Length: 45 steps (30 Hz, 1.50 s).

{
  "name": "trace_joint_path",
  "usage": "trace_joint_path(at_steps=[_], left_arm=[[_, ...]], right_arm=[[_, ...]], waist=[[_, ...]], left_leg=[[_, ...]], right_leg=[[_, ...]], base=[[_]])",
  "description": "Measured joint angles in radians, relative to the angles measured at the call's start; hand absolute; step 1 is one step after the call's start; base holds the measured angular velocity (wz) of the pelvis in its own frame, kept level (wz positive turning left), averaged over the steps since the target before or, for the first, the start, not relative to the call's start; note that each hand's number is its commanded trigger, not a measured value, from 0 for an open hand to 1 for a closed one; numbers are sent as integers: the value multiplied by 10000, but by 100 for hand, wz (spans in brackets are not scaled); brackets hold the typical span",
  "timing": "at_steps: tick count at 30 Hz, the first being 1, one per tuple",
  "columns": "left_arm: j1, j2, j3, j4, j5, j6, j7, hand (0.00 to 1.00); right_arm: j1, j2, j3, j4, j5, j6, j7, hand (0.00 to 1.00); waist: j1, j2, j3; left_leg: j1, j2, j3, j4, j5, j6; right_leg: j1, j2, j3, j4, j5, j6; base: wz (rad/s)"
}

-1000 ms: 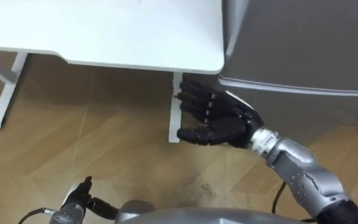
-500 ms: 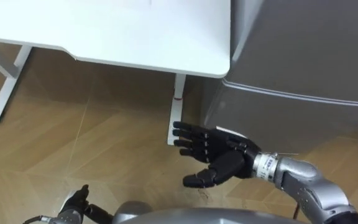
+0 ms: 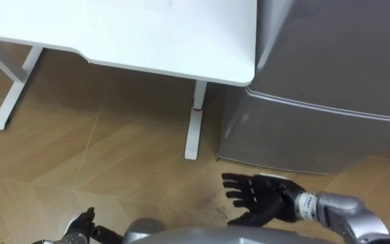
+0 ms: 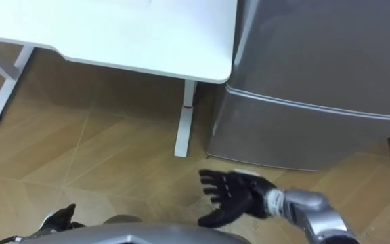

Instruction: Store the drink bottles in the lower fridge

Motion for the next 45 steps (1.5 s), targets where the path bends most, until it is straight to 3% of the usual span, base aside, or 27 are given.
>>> trace_joint_path(at_steps=[4, 10, 13, 21, 27, 34, 38, 45], left_arm=[[-7, -87, 21, 140, 6, -67, 194, 0], [240, -294, 616, 263, 127, -163, 221, 0], [428, -417, 938, 385, 522, -128, 320, 0], [647, -528, 1088, 870, 1066, 168, 372, 0], [582, -754, 1589, 1018, 2310, 281, 357, 0], [447, -921, 2893, 1014, 2866, 518, 370, 0], [322, -927, 2956, 1044, 2863, 586, 395, 0], [21, -964, 2877, 1304, 2940, 577, 384, 0]], right_arm=[[26, 424, -374, 1214, 28, -64, -387, 0], [-53, 907, -1226, 2982, 362, -563, -1045, 0], [-221, 1082, -1711, 3891, 657, -557, -1465, 0], [-388, 1330, -2020, 5133, 1582, -575, -2454, 0], [-398, 1593, -3035, 5843, 2004, -574, -3013, 0], [-353, 1591, -3994, 6600, 2859, -430, -3656, 0], [-250, 1560, -4381, 6635, 2868, -432, -4041, 0], [-199, 1548, -4569, 6644, 3210, -429, -4481, 0]], waist=[[-75, 22, 10], [-142, 16, 24], [-341, 13, 22], [-452, 48, 36], [-797, 125, 26], [-1009, 225, -25], [-1150, 381, -65], [-1388, 494, -32]], left_leg=[[40, -7, -3, -28, 0, 0], [174, -42, -37, -58, -3, 0], [197, -147, -220, -58, -5, 12], [305, -191, -430, -41, 1, 26], [368, -286, -518, -114, 16, 52], [389, -315, -524, -140, 23, 64], [486, -310, -464, -152, 22, 63], [718, -284, -171, -441, 22, 64]], right_leg=[[49, -5, -3, 4, 0, 0], [265, -21, -72, -155, -2, 1], [345, -100, -245, -210, -64, 60], [607, -116, -379, -227, -80, 85], [676, -169, -390, -342, -145, 125], [670, -191, -426, -348, -164, 154], [664, -188, -326, -328, -164, 154], [670, -173, 30, -309, -164, 154]], base=[[0], [1], [18], [9], [4], [1], [-7], [-13]])
